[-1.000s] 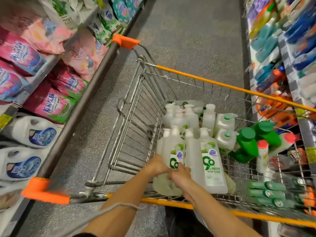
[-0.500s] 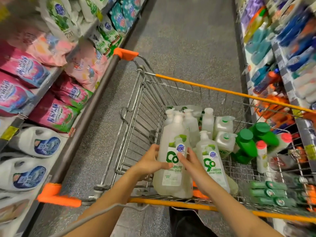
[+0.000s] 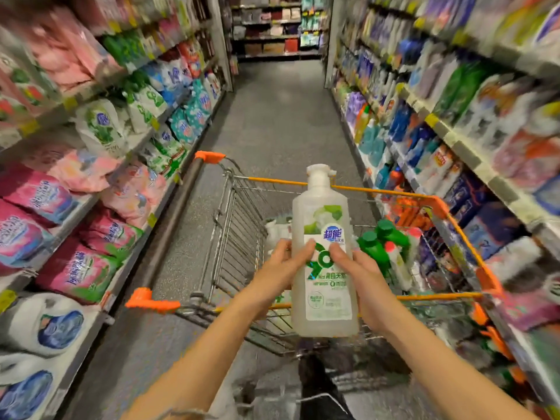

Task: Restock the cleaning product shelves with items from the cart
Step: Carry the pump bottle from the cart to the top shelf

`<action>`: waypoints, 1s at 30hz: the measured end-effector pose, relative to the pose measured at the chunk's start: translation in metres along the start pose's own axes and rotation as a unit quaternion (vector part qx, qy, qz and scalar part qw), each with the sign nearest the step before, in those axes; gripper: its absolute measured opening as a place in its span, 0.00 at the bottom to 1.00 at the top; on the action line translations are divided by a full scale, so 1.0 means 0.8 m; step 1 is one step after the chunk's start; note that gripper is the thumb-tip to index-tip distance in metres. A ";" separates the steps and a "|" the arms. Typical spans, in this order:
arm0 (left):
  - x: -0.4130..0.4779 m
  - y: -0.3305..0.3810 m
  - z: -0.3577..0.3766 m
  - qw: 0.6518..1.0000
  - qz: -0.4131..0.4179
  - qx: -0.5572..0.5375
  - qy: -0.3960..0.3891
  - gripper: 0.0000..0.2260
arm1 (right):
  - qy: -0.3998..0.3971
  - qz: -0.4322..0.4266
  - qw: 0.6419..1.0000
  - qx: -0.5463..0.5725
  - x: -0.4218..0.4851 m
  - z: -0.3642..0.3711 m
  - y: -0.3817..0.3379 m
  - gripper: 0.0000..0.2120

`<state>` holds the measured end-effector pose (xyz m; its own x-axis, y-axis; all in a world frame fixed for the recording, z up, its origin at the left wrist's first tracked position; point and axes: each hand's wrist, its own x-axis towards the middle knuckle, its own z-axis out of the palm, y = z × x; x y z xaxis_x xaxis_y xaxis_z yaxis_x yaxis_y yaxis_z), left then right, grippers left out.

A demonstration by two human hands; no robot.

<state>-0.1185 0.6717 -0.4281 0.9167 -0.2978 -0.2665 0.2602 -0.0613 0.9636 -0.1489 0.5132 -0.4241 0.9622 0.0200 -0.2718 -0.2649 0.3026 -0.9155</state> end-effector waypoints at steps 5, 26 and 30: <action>-0.061 0.023 0.091 0.993 0.119 0.008 0.003 0.11 | 0.056 -0.066 0.996 0.025 -0.113 -0.033 -0.032 0.20; -0.451 0.046 0.529 0.887 0.238 -0.045 -0.394 0.32 | 0.417 -0.264 0.869 -0.033 -0.735 -0.204 -0.074 0.25; -0.544 0.062 0.596 0.856 0.229 -0.056 -0.460 0.32 | 0.459 -0.297 0.837 -0.020 -0.850 -0.207 -0.082 0.22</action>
<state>-0.6494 0.3443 -0.2541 0.3172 -0.8937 0.3175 0.0120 0.3385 0.9409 -0.7963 0.3218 -0.2281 0.4744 -0.8693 0.1390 0.2236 -0.0337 -0.9741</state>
